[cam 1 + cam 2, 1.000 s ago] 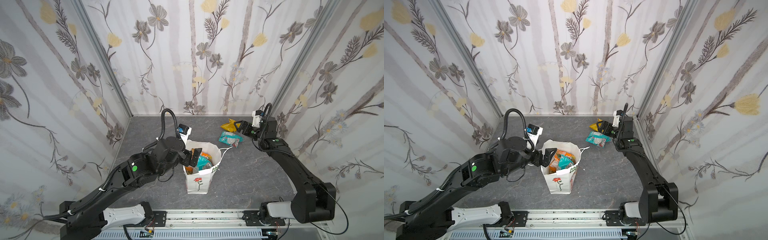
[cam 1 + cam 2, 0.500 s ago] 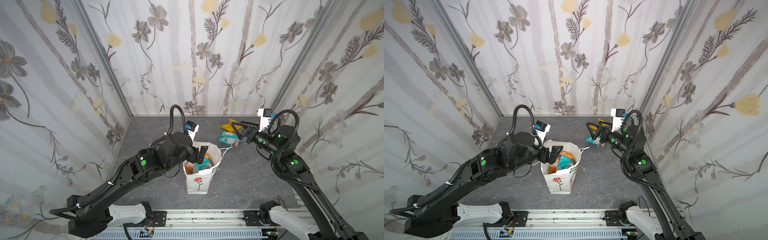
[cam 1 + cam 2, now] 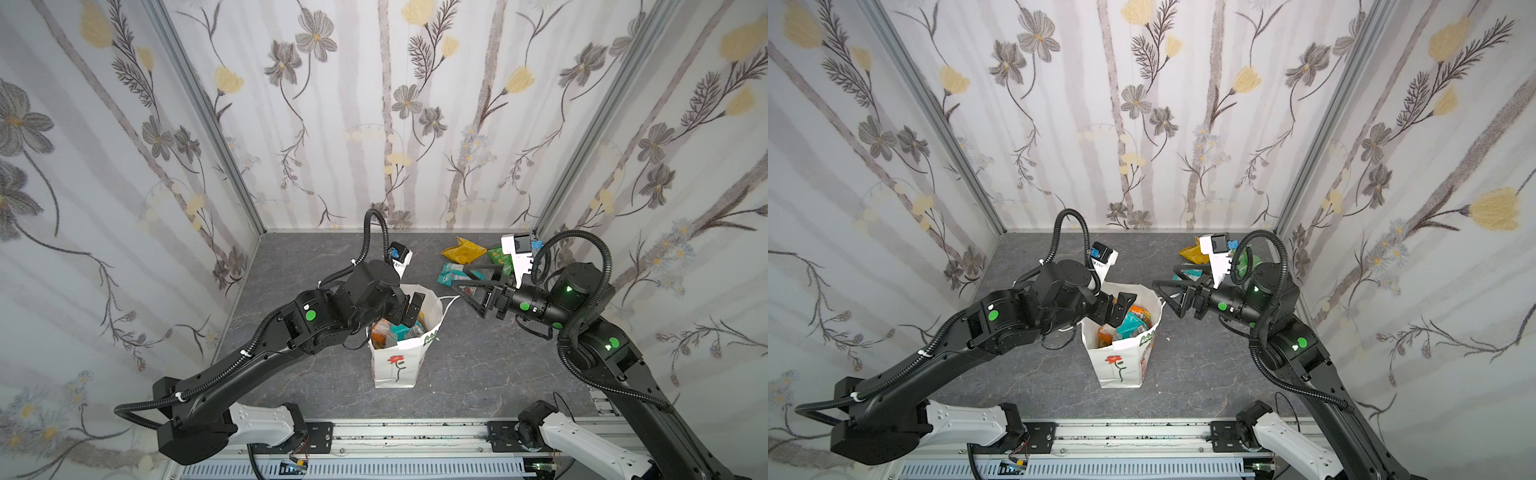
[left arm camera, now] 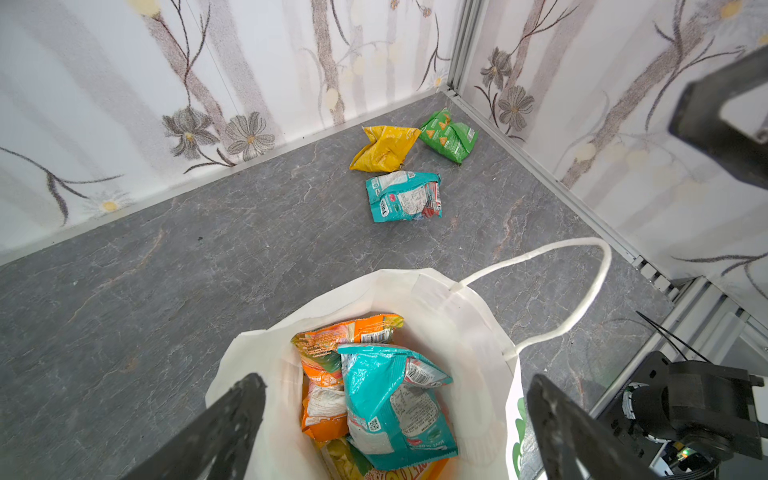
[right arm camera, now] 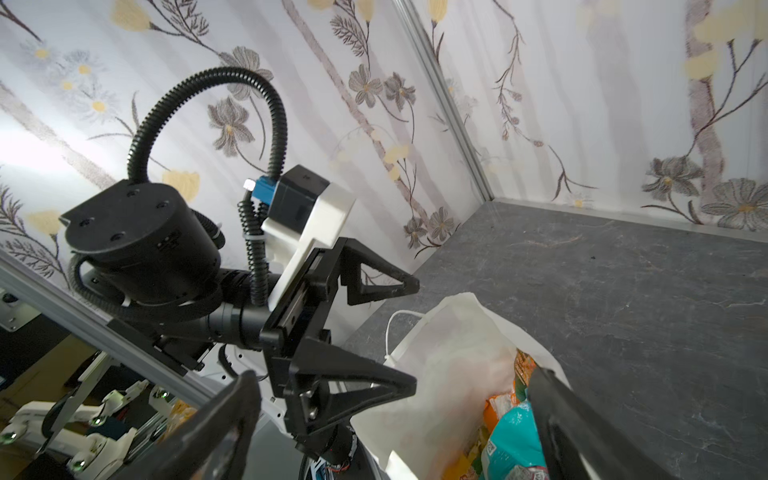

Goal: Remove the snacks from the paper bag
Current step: 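Swing the right gripper back to the bag while the left gripper lowers toward it, then reach the left gripper down into the bag and grasp the second teal packet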

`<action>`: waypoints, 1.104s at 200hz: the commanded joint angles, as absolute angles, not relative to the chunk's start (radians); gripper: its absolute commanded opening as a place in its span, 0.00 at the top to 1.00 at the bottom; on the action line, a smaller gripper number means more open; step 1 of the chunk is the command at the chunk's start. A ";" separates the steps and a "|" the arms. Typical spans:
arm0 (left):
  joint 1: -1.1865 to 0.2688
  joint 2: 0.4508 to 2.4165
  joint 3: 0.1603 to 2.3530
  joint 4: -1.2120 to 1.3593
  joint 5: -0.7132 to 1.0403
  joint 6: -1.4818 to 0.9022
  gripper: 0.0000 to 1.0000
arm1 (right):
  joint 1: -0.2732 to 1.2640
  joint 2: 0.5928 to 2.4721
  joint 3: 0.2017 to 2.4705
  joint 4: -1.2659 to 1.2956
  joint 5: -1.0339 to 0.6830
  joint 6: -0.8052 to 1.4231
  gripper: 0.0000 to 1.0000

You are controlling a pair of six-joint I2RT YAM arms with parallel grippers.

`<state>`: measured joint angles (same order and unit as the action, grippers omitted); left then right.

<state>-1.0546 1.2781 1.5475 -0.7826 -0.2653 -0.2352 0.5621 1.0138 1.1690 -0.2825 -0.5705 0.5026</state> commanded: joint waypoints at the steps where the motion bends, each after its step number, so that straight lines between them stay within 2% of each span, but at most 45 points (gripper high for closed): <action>1: -1.049 1.304 1.560 -0.813 -0.284 -0.235 0.03 | 0.596 1.012 1.188 -0.391 -0.568 0.438 0.01; 110: -0.950 1.421 1.517 -0.921 -0.106 -0.371 0.21 | 0.637 1.009 1.176 -0.428 -0.514 0.413 0.01; 167: -0.945 1.491 1.491 -0.937 -0.021 -0.329 0.22 | 0.640 1.017 1.161 -0.417 -0.504 0.412 0.01; 221: -0.939 1.547 1.476 -0.960 -0.018 -0.271 0.24 | 0.640 1.022 1.158 -0.418 -0.502 0.408 0.01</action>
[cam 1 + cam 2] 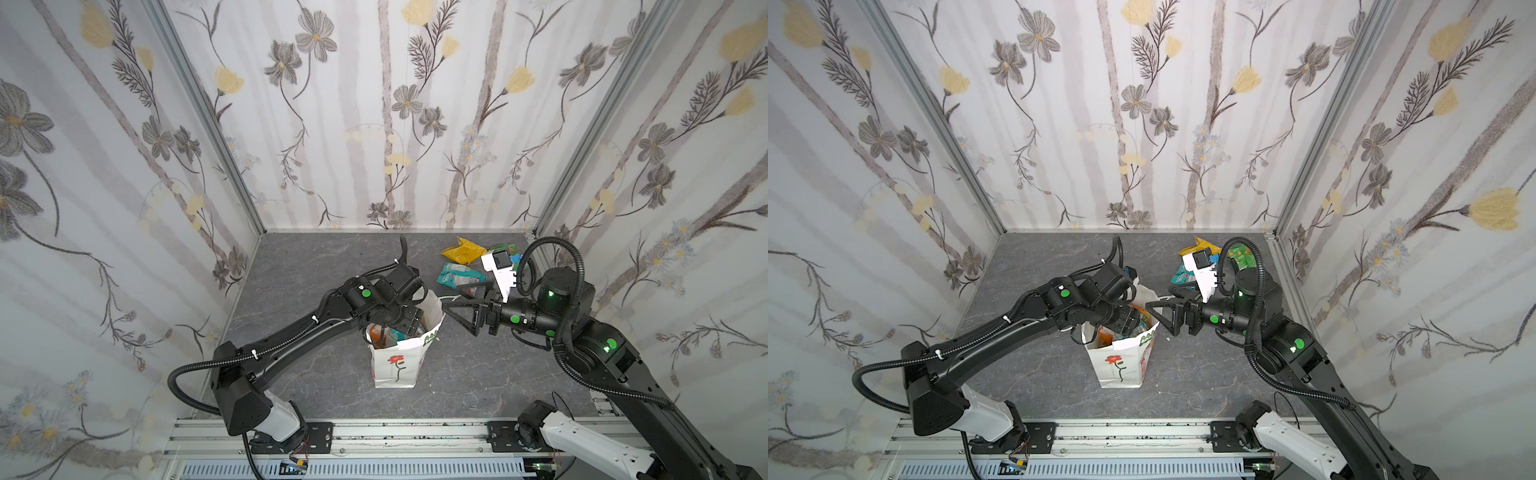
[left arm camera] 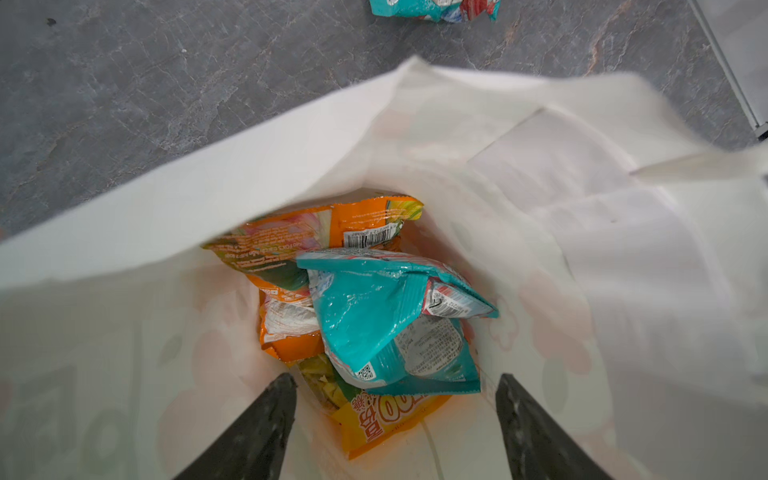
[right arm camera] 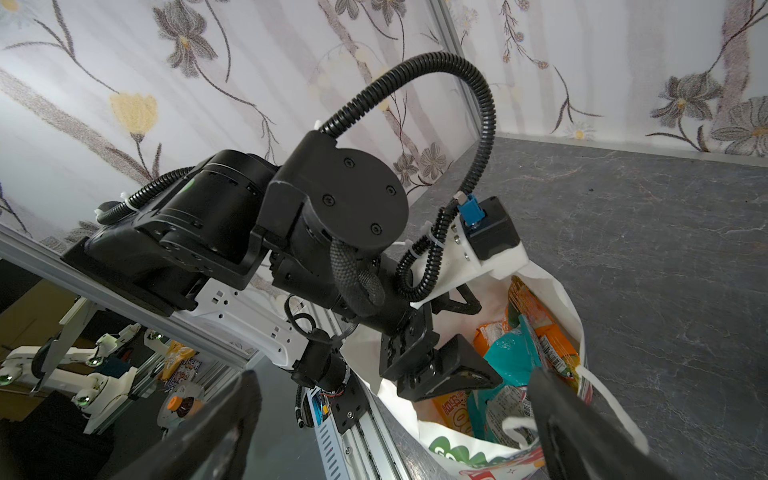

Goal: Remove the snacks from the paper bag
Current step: 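Reach the left gripper down into the bag and grasp the second teal packet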

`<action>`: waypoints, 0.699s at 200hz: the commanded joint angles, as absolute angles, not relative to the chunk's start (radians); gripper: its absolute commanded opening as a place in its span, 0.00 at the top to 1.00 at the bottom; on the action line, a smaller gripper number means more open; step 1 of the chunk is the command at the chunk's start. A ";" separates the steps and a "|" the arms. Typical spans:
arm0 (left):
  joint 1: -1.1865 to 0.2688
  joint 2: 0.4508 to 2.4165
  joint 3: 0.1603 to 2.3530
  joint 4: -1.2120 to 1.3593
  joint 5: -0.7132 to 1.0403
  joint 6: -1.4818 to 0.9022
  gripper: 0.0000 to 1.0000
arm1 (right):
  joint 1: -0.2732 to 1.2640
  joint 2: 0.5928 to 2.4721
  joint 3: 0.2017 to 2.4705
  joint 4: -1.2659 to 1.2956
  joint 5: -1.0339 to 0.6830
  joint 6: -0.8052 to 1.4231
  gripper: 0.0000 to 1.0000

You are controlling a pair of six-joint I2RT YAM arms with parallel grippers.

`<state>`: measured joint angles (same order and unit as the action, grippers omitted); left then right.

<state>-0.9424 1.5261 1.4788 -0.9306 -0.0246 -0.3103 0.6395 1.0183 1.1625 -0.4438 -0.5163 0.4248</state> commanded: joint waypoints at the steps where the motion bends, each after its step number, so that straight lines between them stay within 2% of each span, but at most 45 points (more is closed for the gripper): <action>1: -0.939 1.547 1.476 -0.961 -0.018 -0.270 0.24 | 0.641 1.022 1.158 -0.417 -0.502 0.408 0.01; 65: -0.939 1.599 1.421 -0.953 -0.034 -0.238 0.20 | 0.641 1.025 1.151 -0.413 -0.500 0.408 0.01; 101: -0.939 1.621 1.408 -0.937 -0.081 -0.232 0.10 | 0.643 1.028 1.152 -0.410 -0.503 0.410 0.01; 140: -0.939 1.638 1.367 -0.904 -0.102 -0.247 0.08 | 0.642 1.024 1.153 -0.413 -0.500 0.410 0.01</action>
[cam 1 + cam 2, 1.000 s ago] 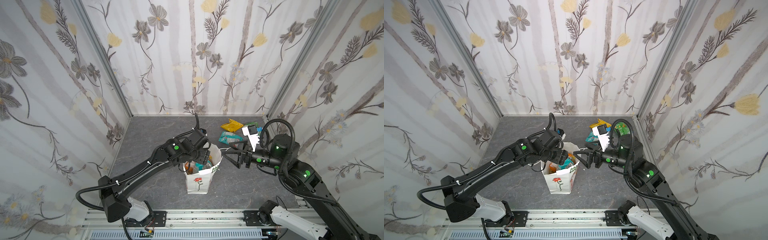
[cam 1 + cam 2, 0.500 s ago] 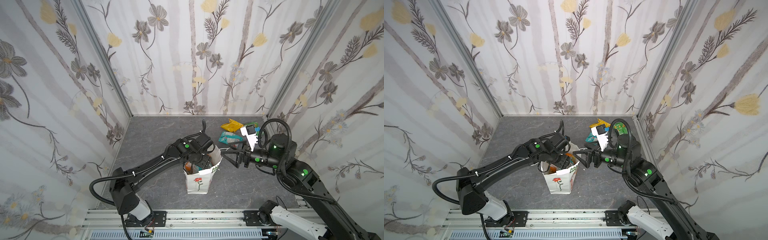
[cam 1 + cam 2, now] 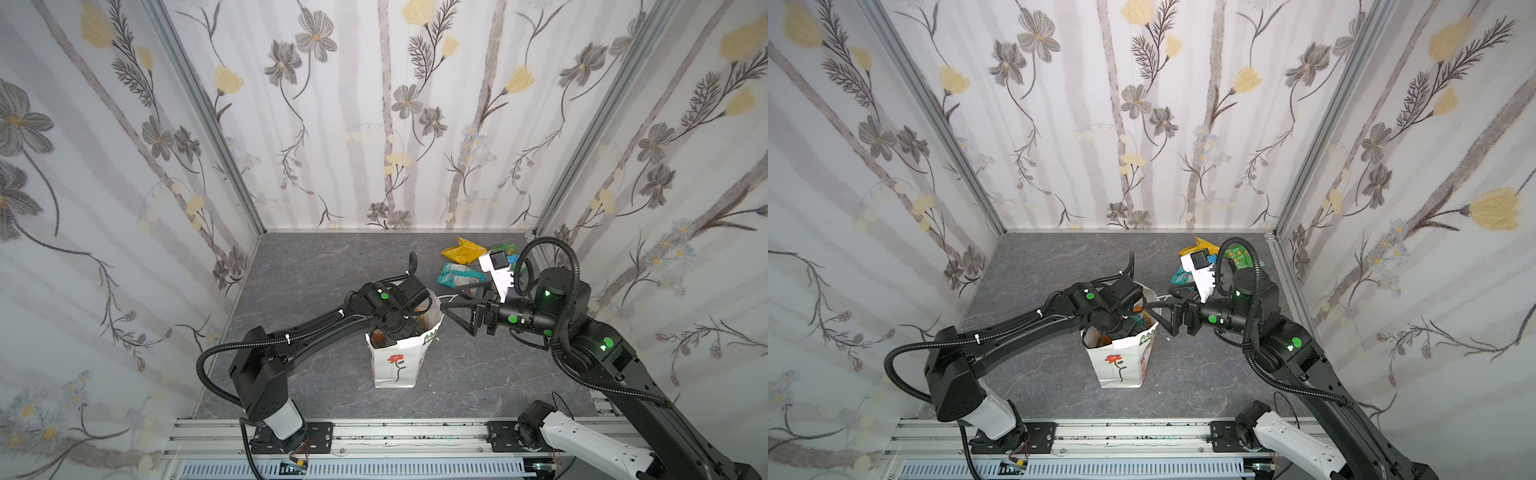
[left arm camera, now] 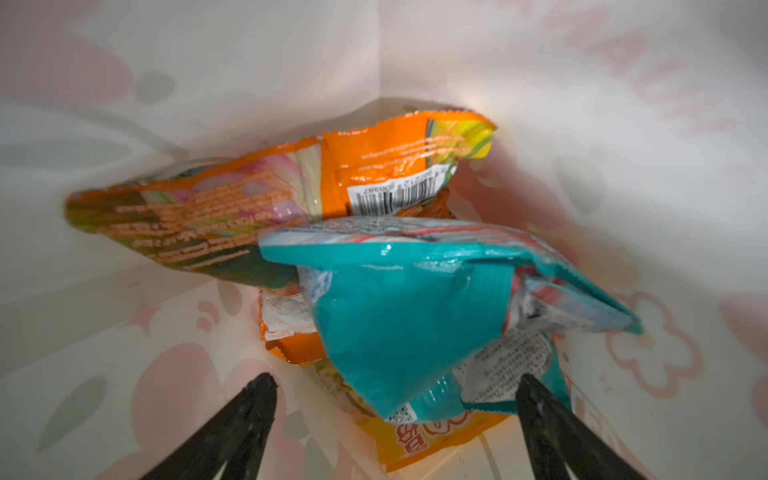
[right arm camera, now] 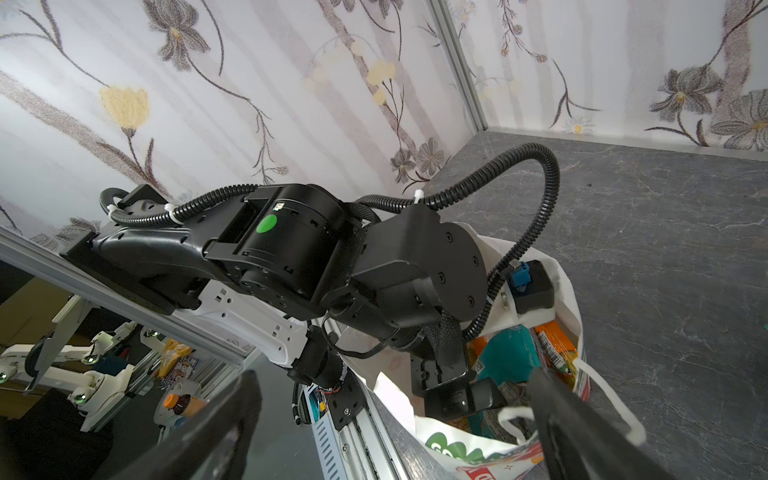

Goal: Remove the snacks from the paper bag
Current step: 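Reach the left gripper down into the bag and grasp the second teal packet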

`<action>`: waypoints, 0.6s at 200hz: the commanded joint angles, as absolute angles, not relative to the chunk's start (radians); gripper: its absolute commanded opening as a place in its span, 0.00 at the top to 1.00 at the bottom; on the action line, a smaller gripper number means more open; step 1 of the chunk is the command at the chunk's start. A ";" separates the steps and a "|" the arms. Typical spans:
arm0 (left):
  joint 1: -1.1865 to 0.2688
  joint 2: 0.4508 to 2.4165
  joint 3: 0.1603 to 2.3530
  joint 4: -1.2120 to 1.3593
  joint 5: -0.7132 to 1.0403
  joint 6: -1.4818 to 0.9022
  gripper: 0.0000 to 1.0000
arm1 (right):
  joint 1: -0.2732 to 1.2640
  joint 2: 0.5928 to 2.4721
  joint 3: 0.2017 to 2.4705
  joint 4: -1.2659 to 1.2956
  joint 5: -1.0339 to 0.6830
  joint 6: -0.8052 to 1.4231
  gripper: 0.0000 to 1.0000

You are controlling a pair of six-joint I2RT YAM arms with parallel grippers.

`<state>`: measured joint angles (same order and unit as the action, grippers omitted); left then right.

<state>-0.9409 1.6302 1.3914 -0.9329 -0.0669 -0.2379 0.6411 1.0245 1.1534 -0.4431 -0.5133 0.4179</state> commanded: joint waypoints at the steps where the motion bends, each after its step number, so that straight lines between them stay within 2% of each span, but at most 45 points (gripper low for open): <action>1: -0.939 1.638 1.366 -0.902 -0.103 -0.248 0.08 | 0.642 1.024 1.153 -0.414 -0.499 0.410 0.01; 20: -0.938 1.633 1.324 -0.868 -0.116 -0.266 0.09 | 0.642 1.022 1.152 -0.414 -0.496 0.410 0.01; 40: -0.939 1.622 1.281 -0.821 -0.120 -0.290 0.16 | 0.644 1.023 1.152 -0.415 -0.494 0.410 0.01; 72: -0.939 1.599 1.208 -0.747 -0.119 -0.331 0.31 | 0.644 1.025 1.150 -0.411 -0.493 0.413 0.01; 120: -0.940 1.569 1.148 -0.675 -0.121 -0.356 0.59 | 0.646 1.035 1.147 -0.407 -0.492 0.416 0.01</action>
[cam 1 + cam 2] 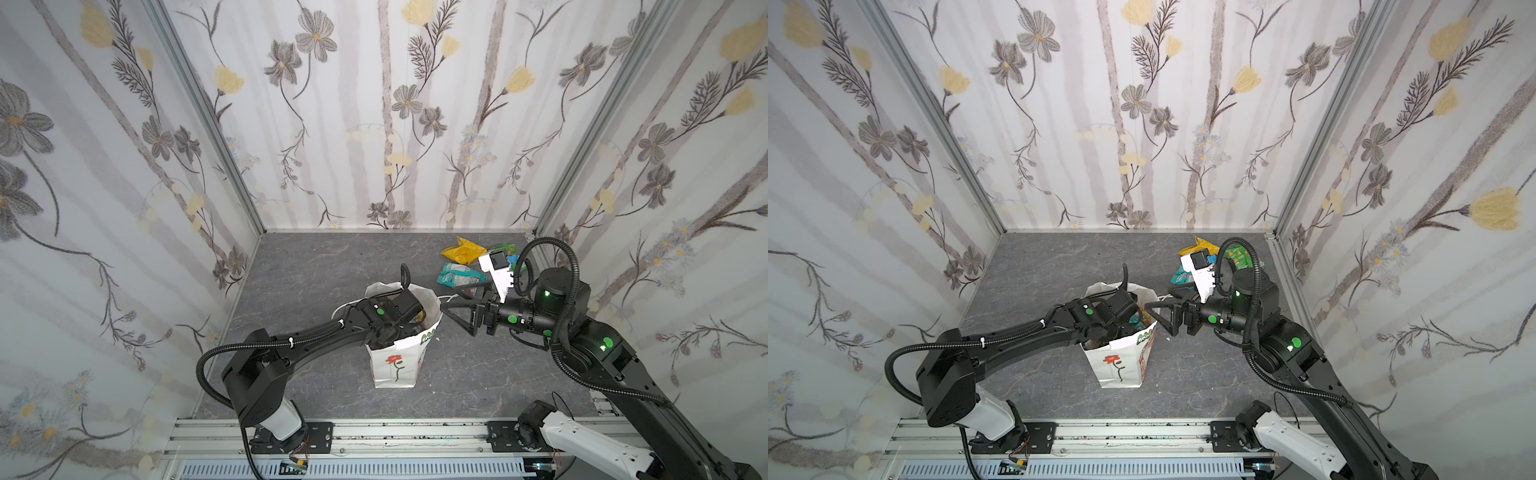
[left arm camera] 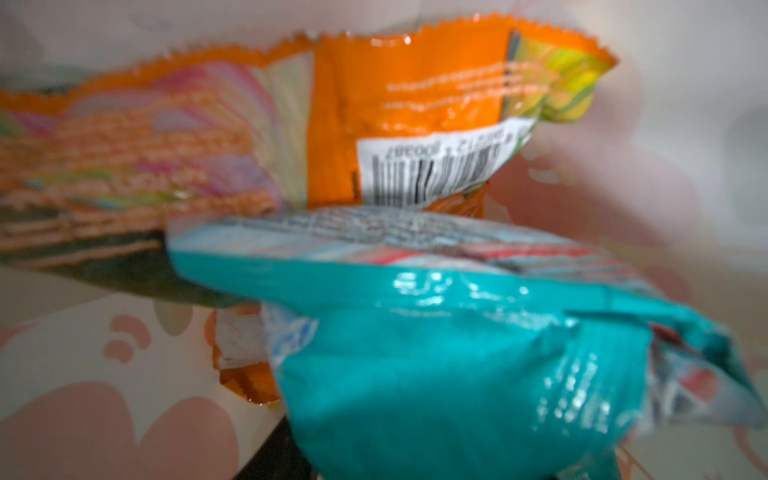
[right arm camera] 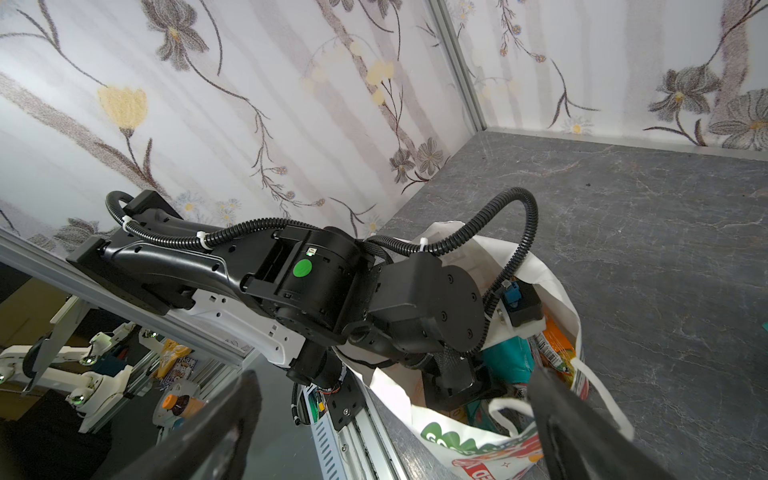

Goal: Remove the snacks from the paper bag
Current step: 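Reach the left gripper down into the bag and grasp the second teal packet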

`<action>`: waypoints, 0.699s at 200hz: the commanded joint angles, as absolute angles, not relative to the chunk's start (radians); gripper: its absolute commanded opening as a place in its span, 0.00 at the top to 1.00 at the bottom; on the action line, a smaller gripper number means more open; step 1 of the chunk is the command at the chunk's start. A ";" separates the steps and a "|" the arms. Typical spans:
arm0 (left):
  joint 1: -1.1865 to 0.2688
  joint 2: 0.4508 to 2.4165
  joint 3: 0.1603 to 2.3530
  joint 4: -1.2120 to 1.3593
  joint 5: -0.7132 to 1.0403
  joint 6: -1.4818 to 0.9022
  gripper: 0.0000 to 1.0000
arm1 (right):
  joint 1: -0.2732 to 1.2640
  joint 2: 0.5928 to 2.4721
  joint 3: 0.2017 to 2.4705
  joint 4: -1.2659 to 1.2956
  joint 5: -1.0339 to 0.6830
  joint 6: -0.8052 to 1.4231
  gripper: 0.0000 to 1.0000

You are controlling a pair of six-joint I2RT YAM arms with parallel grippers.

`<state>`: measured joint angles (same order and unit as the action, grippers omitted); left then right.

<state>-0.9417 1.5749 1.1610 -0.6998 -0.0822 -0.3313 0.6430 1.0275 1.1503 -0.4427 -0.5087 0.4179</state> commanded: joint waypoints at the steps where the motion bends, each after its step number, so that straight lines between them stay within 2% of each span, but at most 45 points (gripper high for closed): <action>1: -0.940 1.568 1.147 -0.675 -0.121 -0.356 0.59 | 0.646 1.035 1.147 -0.407 -0.492 0.416 0.01; 50: -0.939 1.563 1.136 -0.659 -0.120 -0.363 0.91 | 0.646 1.032 1.138 -0.409 -0.489 0.420 0.01; 60: -0.939 1.555 1.132 -0.652 -0.117 -0.366 0.95 | 0.646 1.031 1.138 -0.408 -0.489 0.420 0.01; 70: -0.940 1.548 1.131 -0.648 -0.119 -0.369 0.95 | 0.646 1.032 1.137 -0.408 -0.488 0.420 0.01; 77: -0.939 1.545 1.131 -0.647 -0.123 -0.371 0.87 | 0.646 1.032 1.138 -0.410 -0.488 0.420 0.01; 93: -0.941 1.543 1.132 -0.640 -0.141 -0.369 0.53 | 0.646 1.032 1.138 -0.409 -0.488 0.420 0.01; 111: -0.942 1.536 1.120 -0.597 -0.160 -0.362 0.28 | 0.646 1.036 1.138 -0.406 -0.489 0.420 0.01; 123: -0.942 1.545 1.119 -0.576 -0.174 -0.361 0.19 | 0.646 1.040 1.140 -0.404 -0.491 0.419 0.01; 140: -0.942 1.570 1.117 -0.565 -0.193 -0.359 0.17 | 0.647 1.045 1.141 -0.405 -0.493 0.419 0.01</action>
<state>-0.9421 1.5467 1.1236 -0.6147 -0.1360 -0.3481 0.6460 1.0359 1.1389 -0.4374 -0.4908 0.4183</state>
